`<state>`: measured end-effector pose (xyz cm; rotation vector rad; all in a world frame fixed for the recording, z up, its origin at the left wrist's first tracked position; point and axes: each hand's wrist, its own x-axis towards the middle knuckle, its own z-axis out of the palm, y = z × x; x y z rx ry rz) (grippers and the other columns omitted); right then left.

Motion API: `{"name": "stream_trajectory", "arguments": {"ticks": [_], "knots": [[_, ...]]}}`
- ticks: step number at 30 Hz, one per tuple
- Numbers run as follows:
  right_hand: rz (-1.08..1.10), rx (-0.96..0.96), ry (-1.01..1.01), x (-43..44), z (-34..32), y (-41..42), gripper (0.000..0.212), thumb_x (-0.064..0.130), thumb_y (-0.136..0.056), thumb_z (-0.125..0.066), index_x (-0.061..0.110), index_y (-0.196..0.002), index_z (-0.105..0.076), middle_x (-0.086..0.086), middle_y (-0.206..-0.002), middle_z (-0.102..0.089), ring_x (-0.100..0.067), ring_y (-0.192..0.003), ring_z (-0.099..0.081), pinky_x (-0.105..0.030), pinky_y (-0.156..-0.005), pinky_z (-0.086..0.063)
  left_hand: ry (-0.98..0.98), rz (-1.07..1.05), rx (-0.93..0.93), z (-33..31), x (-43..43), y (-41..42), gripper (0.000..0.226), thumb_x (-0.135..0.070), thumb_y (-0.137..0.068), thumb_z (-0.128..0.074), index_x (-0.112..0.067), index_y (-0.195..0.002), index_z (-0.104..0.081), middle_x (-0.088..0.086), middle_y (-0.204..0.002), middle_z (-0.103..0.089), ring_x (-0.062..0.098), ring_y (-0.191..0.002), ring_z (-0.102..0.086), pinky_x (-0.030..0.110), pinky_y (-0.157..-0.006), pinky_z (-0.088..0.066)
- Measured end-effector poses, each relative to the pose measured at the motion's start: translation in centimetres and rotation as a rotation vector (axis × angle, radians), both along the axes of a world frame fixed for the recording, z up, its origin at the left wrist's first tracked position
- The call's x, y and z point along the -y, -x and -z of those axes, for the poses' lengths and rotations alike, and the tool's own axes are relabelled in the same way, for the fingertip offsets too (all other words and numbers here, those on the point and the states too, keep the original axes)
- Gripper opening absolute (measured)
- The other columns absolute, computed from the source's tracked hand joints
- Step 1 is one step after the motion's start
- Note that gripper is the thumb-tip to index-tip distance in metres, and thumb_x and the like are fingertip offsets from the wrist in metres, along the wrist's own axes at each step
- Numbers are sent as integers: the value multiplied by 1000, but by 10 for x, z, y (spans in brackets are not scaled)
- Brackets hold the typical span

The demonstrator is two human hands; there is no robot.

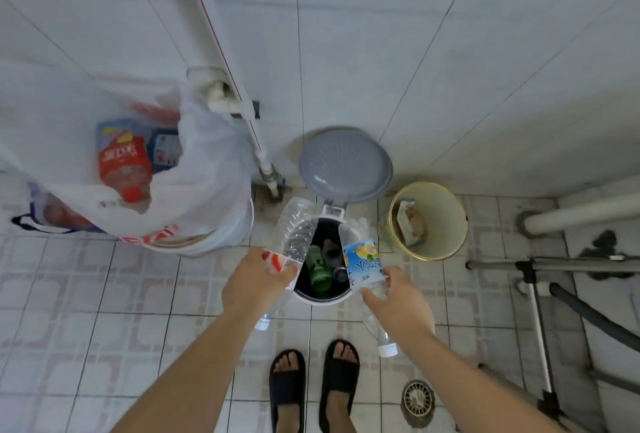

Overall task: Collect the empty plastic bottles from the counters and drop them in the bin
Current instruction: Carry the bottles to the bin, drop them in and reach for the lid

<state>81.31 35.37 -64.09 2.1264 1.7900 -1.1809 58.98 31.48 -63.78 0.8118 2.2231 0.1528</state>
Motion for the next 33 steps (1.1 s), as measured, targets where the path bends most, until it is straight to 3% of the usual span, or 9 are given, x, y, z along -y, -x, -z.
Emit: {"name": "stream_trajectory", "arguments": {"ticks": [4,13,16,19,20,22,24,29,33], "knots": [[-31,19,48,-1,63,2,52,46,-80,-63,24,-124,-47,4,-114,-62,-19,-97,-61,-37,-79,-52,110,41,-10,65,8,-10,54,-69,-68,-56,-21,-93,-51,-4,-79,-65,17,-70,-64,31,-64,-50],[-105,77,116,-10,182,15,52,48,-81,-60,28,-127,-46,5,-117,-62,-18,-99,-60,-32,-74,-49,317,45,86,181,18,-21,54,-69,-68,-56,-20,-93,-53,-4,-83,-64,16,-76,-61,30,-65,-46],[-149,105,112,-21,210,23,41,47,-81,-59,29,-116,-52,3,-106,-64,-19,-89,-61,-31,-65,-49,363,-46,115,205,8,-18,56,-68,-64,-56,-18,-88,-55,-3,-72,-62,15,-66,-60,28,-55,-40],[-189,89,104,-40,227,34,38,48,-79,-57,25,-109,-53,-2,-99,-65,-23,-84,-61,-38,-67,-54,302,-145,200,220,-12,-15,55,-64,-70,-54,-12,-88,-57,-2,-64,-57,13,-55,-56,25,-49,-38],[-187,73,96,-46,229,39,44,49,-80,-56,24,-115,-52,-4,-105,-65,-25,-91,-61,-40,-71,-54,253,-194,266,223,-19,-15,56,-61,-74,-54,-11,-99,-58,0,-73,-62,14,-61,-59,26,-53,-44],[-170,52,54,-60,228,45,58,50,-85,-51,21,-134,-41,-6,-127,-57,-27,-110,-56,-42,-84,-52,164,-316,384,223,-30,-16,64,-58,-80,-54,-14,-125,-49,8,-110,-64,23,-95,-63,36,-81,-53],[-174,46,-9,-69,223,48,60,49,-90,-47,20,-141,-34,-5,-139,-47,-26,-123,-46,-42,-93,-46,127,-303,381,212,-34,-17,65,-52,-85,-53,-16,-137,-39,7,-134,-54,25,-118,-53,33,-96,-43],[-242,35,-116,-80,198,42,50,43,-93,-44,19,-137,-39,-5,-134,-49,-25,-121,-45,-40,-95,-42,30,-85,120,186,-28,-15,49,-38,-90,-52,-18,-134,-43,4,-134,-52,21,-115,-54,26,-80,-36],[-301,40,-166,-80,174,30,51,41,-93,-44,18,-138,-37,-4,-139,-47,-23,-126,-43,-38,-100,-38,-31,-36,32,159,-32,-15,37,-31,-90,-53,-17,-124,-50,6,-127,-56,23,-109,-55,28,-77,-36]]}}
